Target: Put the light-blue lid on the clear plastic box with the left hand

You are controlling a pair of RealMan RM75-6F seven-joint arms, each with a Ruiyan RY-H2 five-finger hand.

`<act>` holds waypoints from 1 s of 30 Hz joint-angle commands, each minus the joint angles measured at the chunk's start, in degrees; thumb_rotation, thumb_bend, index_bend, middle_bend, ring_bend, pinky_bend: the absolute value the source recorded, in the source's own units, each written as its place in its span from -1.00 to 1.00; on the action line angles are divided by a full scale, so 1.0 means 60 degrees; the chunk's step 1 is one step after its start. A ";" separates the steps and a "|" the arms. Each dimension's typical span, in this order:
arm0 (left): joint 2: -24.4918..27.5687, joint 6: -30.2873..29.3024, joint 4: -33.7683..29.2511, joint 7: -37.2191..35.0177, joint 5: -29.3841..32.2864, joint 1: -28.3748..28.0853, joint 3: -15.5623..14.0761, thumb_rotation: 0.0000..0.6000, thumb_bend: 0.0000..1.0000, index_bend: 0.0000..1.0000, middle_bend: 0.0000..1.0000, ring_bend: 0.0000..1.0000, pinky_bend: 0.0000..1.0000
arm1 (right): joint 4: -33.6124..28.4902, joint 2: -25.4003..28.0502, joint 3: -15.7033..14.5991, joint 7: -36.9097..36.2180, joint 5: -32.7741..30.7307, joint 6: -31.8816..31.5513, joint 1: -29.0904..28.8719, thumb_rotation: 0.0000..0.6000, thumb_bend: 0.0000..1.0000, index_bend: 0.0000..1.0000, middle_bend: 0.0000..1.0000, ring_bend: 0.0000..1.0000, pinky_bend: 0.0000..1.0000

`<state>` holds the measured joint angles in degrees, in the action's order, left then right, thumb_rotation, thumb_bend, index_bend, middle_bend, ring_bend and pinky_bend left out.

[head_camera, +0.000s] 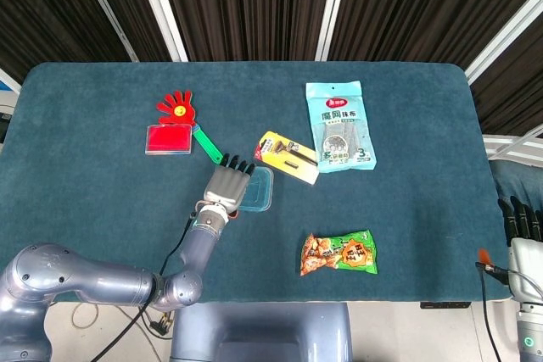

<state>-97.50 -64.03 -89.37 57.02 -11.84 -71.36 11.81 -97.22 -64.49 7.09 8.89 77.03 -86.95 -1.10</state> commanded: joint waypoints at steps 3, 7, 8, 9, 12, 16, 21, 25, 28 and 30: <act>0.0008 -0.0011 -0.0003 0.0056 -0.0032 0.0010 0.0008 1.00 -0.52 -0.84 -0.69 -1.00 -1.00 | -0.0018 0.0007 0.0007 0.0022 -0.0009 0.0010 -0.0009 1.00 -0.29 -0.97 -0.97 -1.00 -1.00; -0.0005 0.0010 0.0024 0.0073 -0.0022 0.0032 0.0035 1.00 -0.52 -0.85 -0.69 -1.00 -1.00 | -0.0038 0.0014 0.0012 0.0039 -0.0034 0.0026 -0.0014 1.00 -0.29 -0.97 -0.97 -1.00 -1.00; -0.0012 0.0013 0.0043 0.0076 -0.0032 0.0035 0.0042 1.00 -0.52 -0.85 -0.69 -1.00 -1.00 | -0.0045 0.0018 0.0010 0.0038 -0.0046 0.0038 -0.0014 1.00 -0.29 -0.97 -0.97 -1.00 -1.00; -0.0017 0.0016 0.0054 0.0081 -0.0042 0.0038 0.0042 1.00 -0.52 -0.85 -0.69 -1.00 -1.00 | -0.0049 0.0021 0.0011 0.0040 -0.0056 0.0044 -0.0014 1.00 -0.29 -0.97 -0.97 -1.00 -1.00; -0.0024 0.0031 0.0080 0.0117 -0.0050 0.0047 0.0036 1.00 -0.52 -0.85 -0.69 -1.00 -1.00 | -0.0038 0.0015 0.0010 0.0039 -0.0048 0.0032 -0.0011 1.00 -0.29 -0.97 -0.97 -1.00 -1.00; -0.0049 0.0036 0.0117 0.0128 -0.0065 0.0055 0.0073 1.00 -0.52 -0.86 -0.69 -1.00 -1.00 | -0.0042 0.0014 0.0010 0.0050 -0.0053 0.0039 -0.0015 1.00 -0.30 -0.97 -0.97 -1.00 -1.00; -0.0062 0.0027 0.0114 0.0166 -0.0095 0.0058 0.0096 1.00 -0.52 -0.86 -0.70 -1.00 -1.00 | -0.0038 0.0010 0.0001 0.0050 -0.0043 0.0033 -0.0011 1.00 -0.29 -0.97 -0.97 -1.00 -1.00; -0.0061 0.0018 0.0087 0.0177 -0.0129 0.0063 0.0129 1.00 -0.52 -0.87 -0.71 -1.00 -1.00 | -0.0051 0.0011 0.0000 0.0072 -0.0045 0.0032 -0.0012 1.00 -0.29 -0.97 -0.97 -1.00 -1.00; -0.0052 0.0016 0.0068 0.0202 -0.0137 0.0071 0.0128 1.00 -0.52 -0.88 -0.72 -1.00 -1.00 | -0.0064 0.0019 0.0004 0.0086 -0.0059 0.0036 -0.0012 1.00 -0.30 -0.97 -0.97 -1.00 -1.00; -0.0047 0.0017 0.0065 0.0223 -0.0133 0.0073 0.0127 1.00 -0.52 -0.89 -0.73 -1.00 -1.00 | -0.0063 0.0015 0.0003 0.0087 -0.0059 0.0031 -0.0011 1.00 -0.30 -0.97 -0.97 -1.00 -1.00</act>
<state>-97.78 -63.92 -88.98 58.36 -12.64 -70.92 12.58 -97.59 -64.40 7.10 9.41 76.67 -86.77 -1.15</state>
